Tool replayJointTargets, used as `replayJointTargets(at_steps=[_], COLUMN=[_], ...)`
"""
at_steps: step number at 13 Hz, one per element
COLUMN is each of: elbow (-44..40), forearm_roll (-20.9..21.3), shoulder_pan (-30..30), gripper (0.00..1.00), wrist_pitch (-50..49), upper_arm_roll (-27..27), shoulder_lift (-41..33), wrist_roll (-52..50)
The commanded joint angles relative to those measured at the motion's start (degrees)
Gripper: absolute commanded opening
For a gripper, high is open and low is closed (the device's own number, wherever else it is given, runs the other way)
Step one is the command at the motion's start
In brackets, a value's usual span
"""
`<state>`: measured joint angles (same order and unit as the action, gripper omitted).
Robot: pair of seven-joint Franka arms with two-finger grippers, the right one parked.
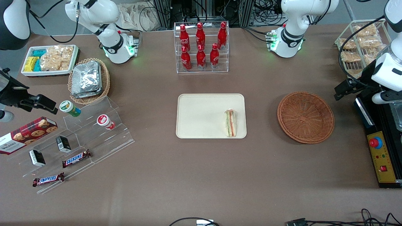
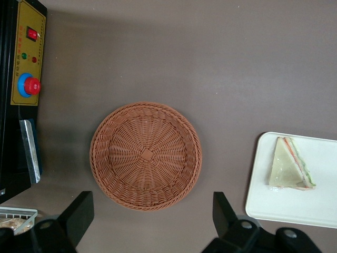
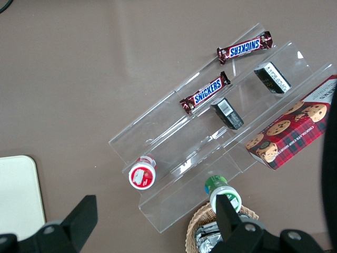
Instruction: Place sandwich from basket to tray
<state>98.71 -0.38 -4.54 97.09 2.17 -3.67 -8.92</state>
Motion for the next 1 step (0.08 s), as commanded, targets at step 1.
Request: replayJointTargets(at_steps=[1], elbow=[-0.26], forearm_roll=[-0.51], shoulder_pan=[-0.38], gripper=[1.0], wrist_pitch=[0.3], upper_arm_roll=[-0.23], shoulder_lift=[-0.46], wrist_roll=[1.18])
